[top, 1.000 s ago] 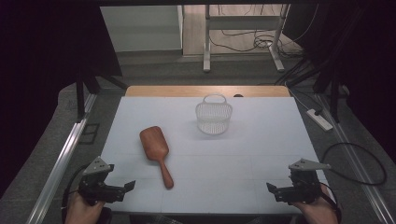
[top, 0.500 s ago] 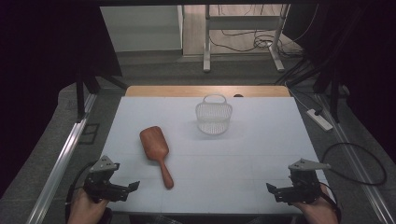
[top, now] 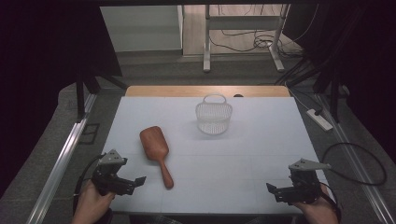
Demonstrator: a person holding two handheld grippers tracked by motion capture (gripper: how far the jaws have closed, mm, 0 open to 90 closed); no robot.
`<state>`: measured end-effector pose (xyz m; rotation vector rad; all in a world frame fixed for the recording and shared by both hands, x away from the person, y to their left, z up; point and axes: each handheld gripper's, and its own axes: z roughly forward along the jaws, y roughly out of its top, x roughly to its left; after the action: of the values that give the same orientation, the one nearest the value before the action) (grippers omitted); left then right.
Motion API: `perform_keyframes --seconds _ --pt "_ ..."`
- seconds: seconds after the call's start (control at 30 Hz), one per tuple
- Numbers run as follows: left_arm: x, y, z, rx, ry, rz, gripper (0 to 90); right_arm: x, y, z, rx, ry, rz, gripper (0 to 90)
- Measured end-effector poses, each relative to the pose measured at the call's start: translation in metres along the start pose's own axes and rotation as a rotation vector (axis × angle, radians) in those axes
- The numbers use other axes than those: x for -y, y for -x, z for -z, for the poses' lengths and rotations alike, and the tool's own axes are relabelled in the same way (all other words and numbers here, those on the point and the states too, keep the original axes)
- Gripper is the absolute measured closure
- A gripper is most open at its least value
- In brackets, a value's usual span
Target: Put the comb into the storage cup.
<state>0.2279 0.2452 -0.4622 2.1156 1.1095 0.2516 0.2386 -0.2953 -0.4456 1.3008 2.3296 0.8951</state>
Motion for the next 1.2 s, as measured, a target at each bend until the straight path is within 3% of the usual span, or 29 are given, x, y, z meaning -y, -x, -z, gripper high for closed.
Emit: perform_keyframes --seconds 1.2 --pt "-0.043 -0.004 -0.035 0.062 -0.052 -0.027 0.0 0.0 0.0 0.0 0.005 0.002 -0.001 0.0"
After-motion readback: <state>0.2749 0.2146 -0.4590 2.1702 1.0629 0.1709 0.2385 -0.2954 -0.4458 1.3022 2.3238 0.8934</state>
